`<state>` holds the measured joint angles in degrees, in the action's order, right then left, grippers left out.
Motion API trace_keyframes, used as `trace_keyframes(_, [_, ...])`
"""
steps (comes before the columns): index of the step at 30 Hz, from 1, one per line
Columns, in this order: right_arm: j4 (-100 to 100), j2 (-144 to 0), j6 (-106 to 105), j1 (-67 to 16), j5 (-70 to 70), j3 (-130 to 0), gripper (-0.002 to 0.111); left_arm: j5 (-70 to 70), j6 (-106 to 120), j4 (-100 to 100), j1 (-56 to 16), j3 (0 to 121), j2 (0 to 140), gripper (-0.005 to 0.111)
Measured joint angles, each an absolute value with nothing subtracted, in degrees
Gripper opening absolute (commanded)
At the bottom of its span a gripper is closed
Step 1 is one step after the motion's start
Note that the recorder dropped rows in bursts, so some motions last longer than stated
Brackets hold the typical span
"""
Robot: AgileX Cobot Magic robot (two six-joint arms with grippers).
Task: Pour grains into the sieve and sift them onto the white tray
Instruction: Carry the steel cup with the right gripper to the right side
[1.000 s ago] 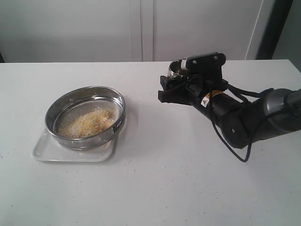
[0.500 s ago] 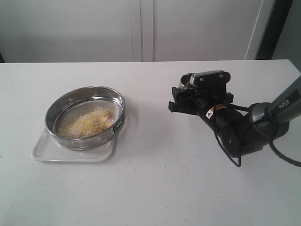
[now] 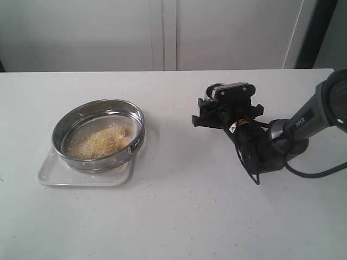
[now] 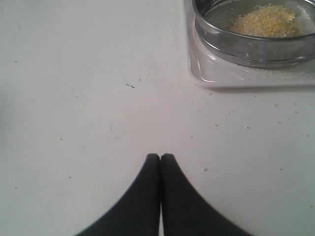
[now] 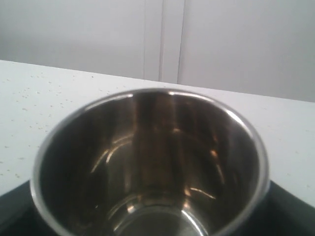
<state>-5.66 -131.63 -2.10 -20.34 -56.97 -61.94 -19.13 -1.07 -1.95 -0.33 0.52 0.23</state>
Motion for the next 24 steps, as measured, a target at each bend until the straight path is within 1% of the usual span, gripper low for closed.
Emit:
trace_keyframes(10, [-5.66, -134.74, -2.10, -20.34, -56.43, -65.62, 0.000, -19.13, -1.07, -1.95, -0.33, 0.52, 0.23, 0.000])
trace_keyframes(24, [-6.55, -136.17, -2.10, -20.34, -55.10, -65.82, 0.000, -19.13, -1.07, -1.95, -0.33, 0.52, 0.23, 0.000])
